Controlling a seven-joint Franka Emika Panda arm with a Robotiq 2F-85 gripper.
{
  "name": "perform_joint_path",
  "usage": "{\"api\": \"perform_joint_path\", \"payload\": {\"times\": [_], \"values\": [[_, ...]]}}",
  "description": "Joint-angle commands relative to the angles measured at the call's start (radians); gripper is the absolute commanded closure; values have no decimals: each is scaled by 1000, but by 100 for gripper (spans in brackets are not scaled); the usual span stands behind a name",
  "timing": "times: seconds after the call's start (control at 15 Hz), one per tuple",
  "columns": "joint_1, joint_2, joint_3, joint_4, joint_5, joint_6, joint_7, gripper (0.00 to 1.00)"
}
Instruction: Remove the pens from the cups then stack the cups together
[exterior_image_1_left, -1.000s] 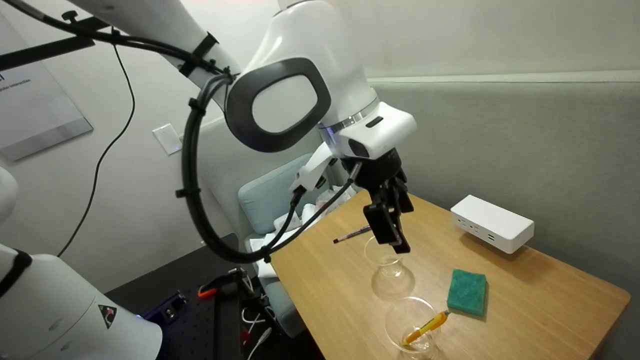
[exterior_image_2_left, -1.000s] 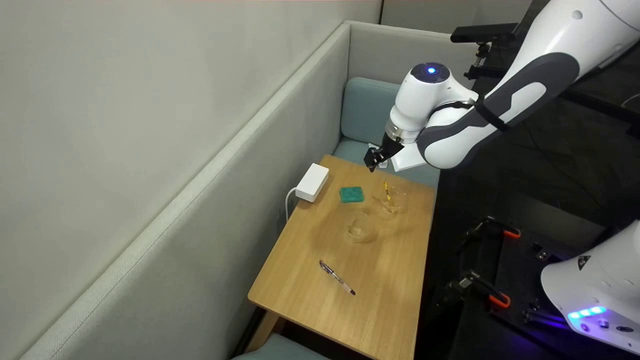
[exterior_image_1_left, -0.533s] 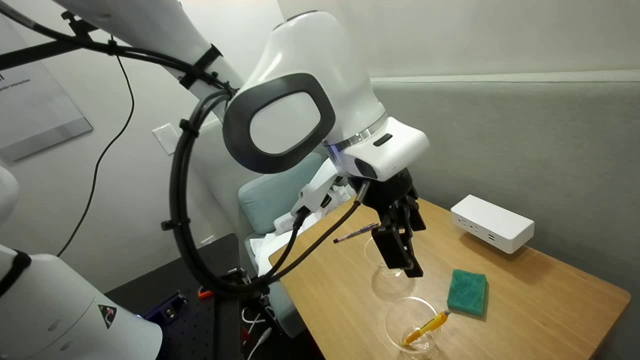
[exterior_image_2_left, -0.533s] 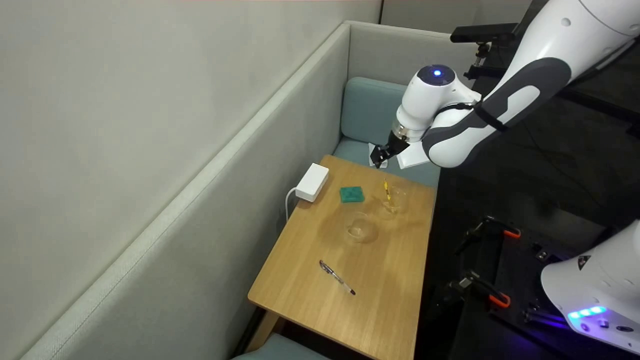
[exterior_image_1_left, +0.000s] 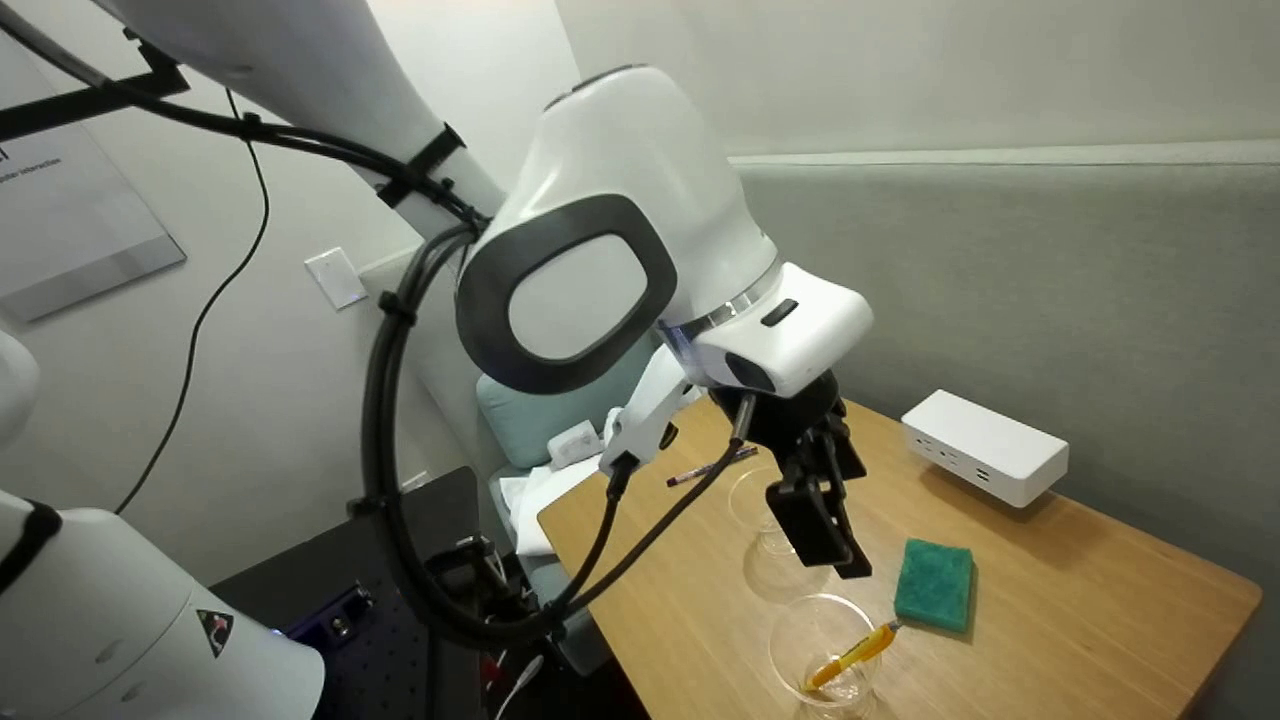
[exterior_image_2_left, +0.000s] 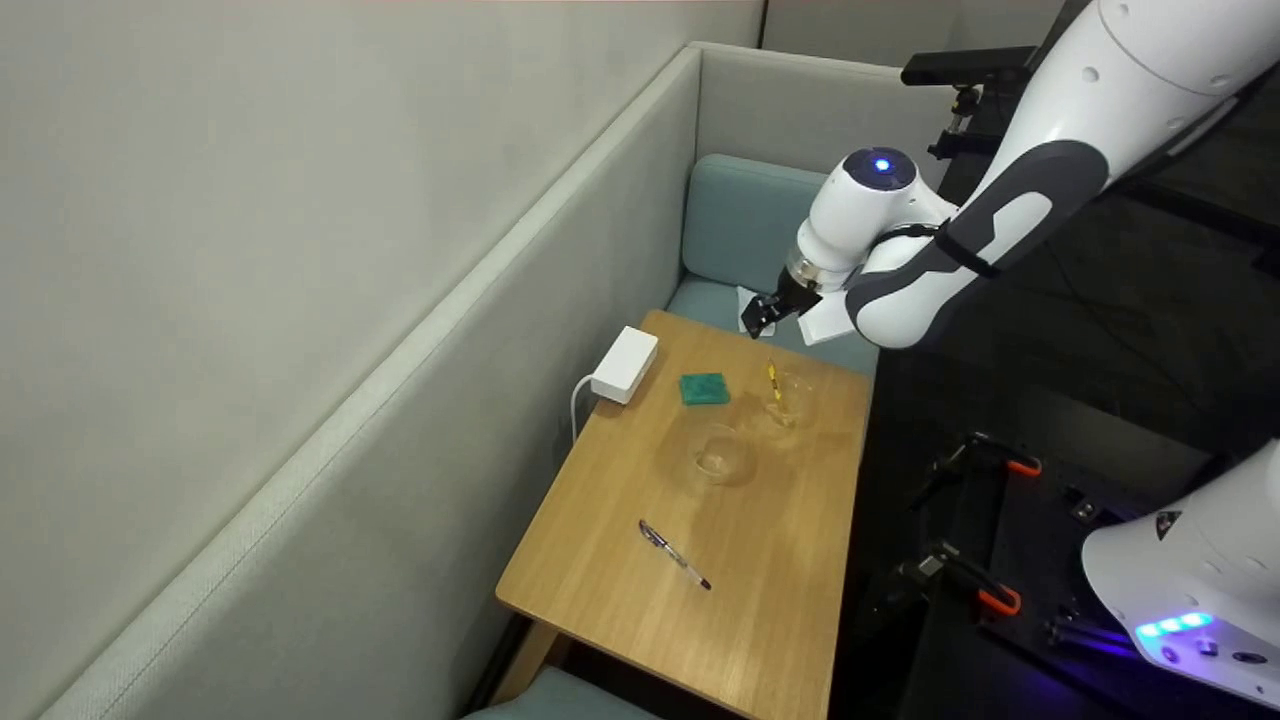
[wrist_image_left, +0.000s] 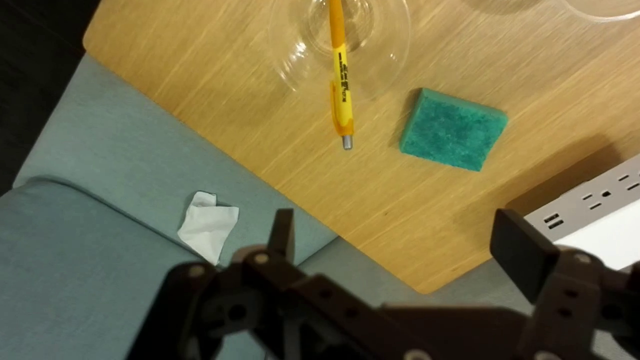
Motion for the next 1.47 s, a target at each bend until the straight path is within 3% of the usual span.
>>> {"api": "perform_joint_path", "payload": {"times": [0.0,0.6,1.4], "values": [[-43,73,26,-4,96,101,-131,0],[-96,238,105,47,333,222,-351,0],[-66,352,95,141,396,213,-383,0]]}}
